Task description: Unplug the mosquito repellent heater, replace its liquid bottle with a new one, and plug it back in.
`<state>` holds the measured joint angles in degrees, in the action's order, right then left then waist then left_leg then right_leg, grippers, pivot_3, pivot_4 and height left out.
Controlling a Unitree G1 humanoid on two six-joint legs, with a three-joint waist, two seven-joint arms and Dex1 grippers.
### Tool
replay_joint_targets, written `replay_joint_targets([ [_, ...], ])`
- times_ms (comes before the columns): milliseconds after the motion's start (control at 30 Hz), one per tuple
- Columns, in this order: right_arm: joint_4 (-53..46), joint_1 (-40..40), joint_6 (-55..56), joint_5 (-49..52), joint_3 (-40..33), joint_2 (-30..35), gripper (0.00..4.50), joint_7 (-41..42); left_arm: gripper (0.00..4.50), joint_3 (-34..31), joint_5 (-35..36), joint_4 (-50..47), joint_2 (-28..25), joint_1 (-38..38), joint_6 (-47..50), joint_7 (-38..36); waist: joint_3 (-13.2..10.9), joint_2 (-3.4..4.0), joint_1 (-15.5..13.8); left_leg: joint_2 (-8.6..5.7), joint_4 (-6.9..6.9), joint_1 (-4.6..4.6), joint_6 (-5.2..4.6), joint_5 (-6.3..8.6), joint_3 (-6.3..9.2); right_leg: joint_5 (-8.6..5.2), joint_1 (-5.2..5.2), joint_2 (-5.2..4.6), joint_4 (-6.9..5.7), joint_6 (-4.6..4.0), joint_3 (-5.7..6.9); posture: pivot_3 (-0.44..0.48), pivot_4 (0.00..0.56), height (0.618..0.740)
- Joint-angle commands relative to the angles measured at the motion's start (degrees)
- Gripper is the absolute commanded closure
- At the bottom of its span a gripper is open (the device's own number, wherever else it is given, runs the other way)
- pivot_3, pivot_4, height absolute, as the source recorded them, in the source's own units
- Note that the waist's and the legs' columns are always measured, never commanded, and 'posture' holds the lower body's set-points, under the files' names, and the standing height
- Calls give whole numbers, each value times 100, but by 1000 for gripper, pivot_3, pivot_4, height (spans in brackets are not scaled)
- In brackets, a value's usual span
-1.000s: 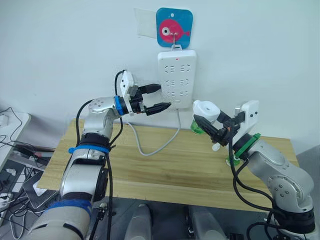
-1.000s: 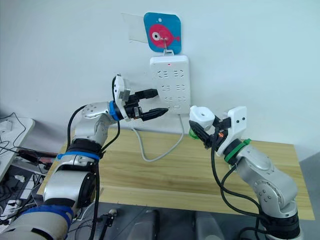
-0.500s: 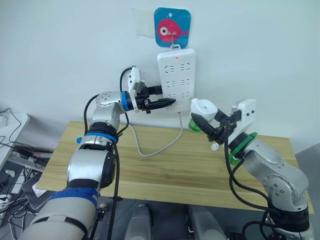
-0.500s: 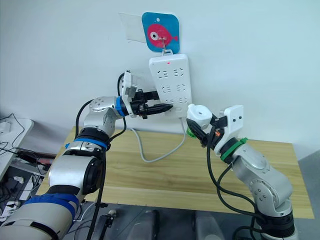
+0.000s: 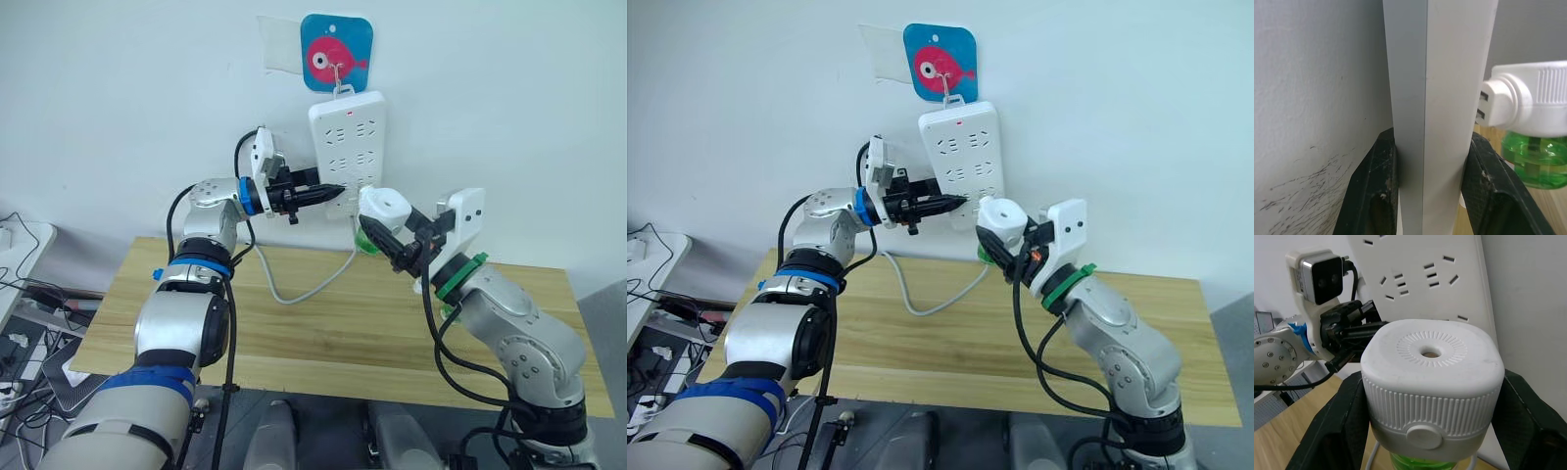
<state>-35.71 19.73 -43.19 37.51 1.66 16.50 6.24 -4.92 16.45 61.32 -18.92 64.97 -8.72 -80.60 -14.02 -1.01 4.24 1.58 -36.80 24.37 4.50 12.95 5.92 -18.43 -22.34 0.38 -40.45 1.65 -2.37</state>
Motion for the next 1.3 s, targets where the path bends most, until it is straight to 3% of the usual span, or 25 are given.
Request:
replay_joint_targets([
  [33, -53, 142, 118, -117, 5, -122, 1492, -22, 3199, -81, 15, -108, 17, 142, -38, -24, 0, 0, 0, 0, 0, 0, 0, 0, 1, 0, 0, 0, 0, 0, 1, -67, 189, 740],
  [1300, 10, 112, -19, -541, 44, -245, 1492, 144, 3199, -153, -96, -57, -20, 148, -99, -41, 0, 0, 5, 0, -13, -1, 0, 0, 1, 0, -3, 0, -24, 0, -1, -64, 205, 740],
])
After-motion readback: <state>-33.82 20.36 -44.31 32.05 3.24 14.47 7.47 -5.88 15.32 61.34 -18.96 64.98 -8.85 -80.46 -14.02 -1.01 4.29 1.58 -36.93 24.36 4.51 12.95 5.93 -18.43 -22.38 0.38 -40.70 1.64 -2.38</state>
